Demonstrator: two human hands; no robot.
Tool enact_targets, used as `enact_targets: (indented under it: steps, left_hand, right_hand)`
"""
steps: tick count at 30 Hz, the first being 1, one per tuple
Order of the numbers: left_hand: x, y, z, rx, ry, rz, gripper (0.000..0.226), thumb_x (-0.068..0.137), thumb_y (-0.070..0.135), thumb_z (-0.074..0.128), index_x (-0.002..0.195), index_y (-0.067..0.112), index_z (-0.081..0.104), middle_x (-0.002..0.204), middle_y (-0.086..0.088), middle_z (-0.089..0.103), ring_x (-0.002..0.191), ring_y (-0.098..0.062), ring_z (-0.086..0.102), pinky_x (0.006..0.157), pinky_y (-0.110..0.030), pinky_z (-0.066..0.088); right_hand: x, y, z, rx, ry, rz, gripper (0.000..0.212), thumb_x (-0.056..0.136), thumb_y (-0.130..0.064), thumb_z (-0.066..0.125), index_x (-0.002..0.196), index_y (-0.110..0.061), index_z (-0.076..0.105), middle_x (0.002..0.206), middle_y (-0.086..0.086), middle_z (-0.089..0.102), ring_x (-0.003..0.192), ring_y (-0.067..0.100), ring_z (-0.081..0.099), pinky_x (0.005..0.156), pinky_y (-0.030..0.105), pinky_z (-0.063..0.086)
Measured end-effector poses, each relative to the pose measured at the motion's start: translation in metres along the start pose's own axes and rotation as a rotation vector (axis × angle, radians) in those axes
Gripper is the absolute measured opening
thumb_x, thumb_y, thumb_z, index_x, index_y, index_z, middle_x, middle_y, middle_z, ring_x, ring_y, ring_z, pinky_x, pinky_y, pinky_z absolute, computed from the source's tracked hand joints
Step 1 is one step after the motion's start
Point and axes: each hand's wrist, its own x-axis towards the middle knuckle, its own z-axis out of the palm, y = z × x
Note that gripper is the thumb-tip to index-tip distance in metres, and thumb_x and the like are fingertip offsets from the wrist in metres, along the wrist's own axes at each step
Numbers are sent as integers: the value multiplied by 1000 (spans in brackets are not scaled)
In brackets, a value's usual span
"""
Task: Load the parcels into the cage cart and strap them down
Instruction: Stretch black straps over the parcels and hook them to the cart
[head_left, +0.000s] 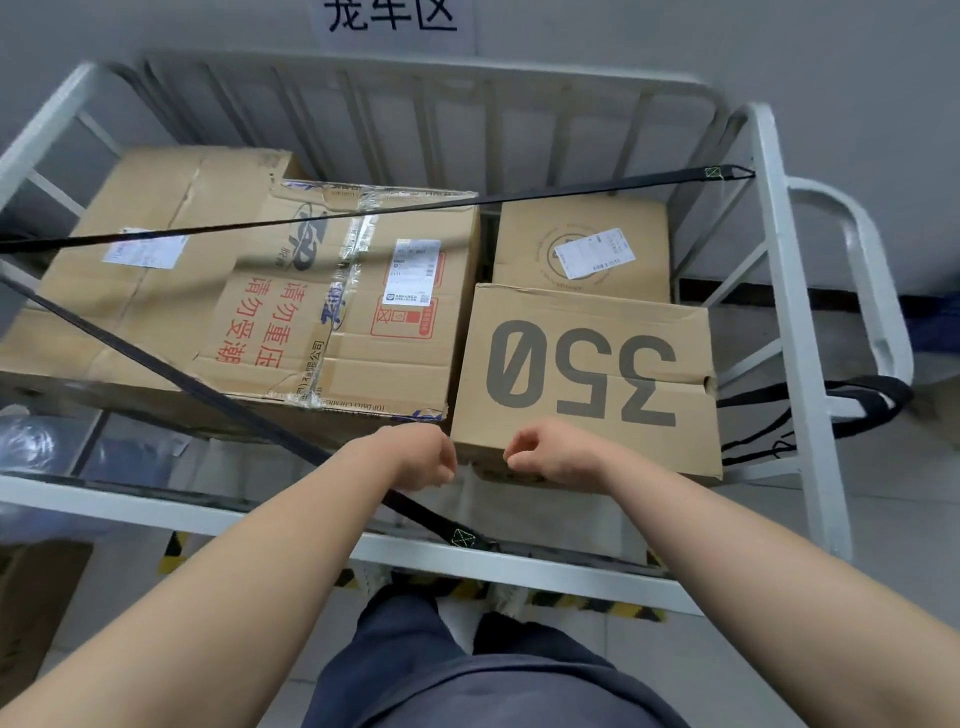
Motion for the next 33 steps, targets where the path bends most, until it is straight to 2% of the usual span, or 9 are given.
enact_targets:
  steps: [5,8,12,19,24,27,30,33]
  left_hand:
    - [-12,19,-31,-100,236,70,29,97,33,53,118,19,66,115,2,67,104,-19,60,94,-35,48]
    - [-14,30,-47,-92,324,112,28,97,31,53,118,18,66,113,0,67,101,-18,62,93,-35,51]
    - [-14,46,-67,15,357,188,27,98,30,51,118,18,65,110,0,67,93,-16,61,85,-30,51]
    - [-9,95,-89,95,404,369,25,97,32,53,116,22,64,103,3,67,91,-14,62,86,-34,55]
    - [1,145,-77,97,419,469,25,96,35,53,114,24,65,99,5,67,86,-13,62,83,-35,56]
    - [5,177,-71,111,419,506,25,96,35,51,113,24,65,103,4,68,88,-14,62,83,-35,56]
    - [15,211,-68,66,445,535,29,97,34,51,121,22,63,107,5,68,89,-13,61,78,-29,53]
    - [26,245,-65,-11,468,511,32,97,34,51,124,22,62,110,5,67,93,-14,62,81,-30,53]
  right_hand:
    - [-20,-1,-30,-60,261,46,32,95,-25,54,124,-13,62,123,4,64,111,20,59,98,33,47]
    - [-36,0,-49,-93,402,79,36,95,-28,53,128,-16,59,129,3,61,116,21,57,99,36,47]
    - [-64,2,-64,-102,520,142,38,95,-27,52,131,-18,56,135,1,56,121,21,54,101,38,45]
    - [-126,28,-71,-26,691,337,38,94,-30,50,131,-26,54,132,0,58,115,22,56,94,38,49]
    - [-163,73,-78,124,869,473,39,94,-27,53,133,-20,53,131,3,58,110,20,57,89,31,46]
    - [-176,110,-89,236,956,525,40,93,-22,55,133,-14,54,132,6,57,116,22,56,92,27,43]
    - [-181,147,-106,282,984,544,38,92,-19,57,128,-9,57,128,7,59,115,23,55,86,22,38]
    - [-179,180,-126,373,983,571,43,90,-19,62,131,-7,54,130,10,58,117,24,55,94,26,40]
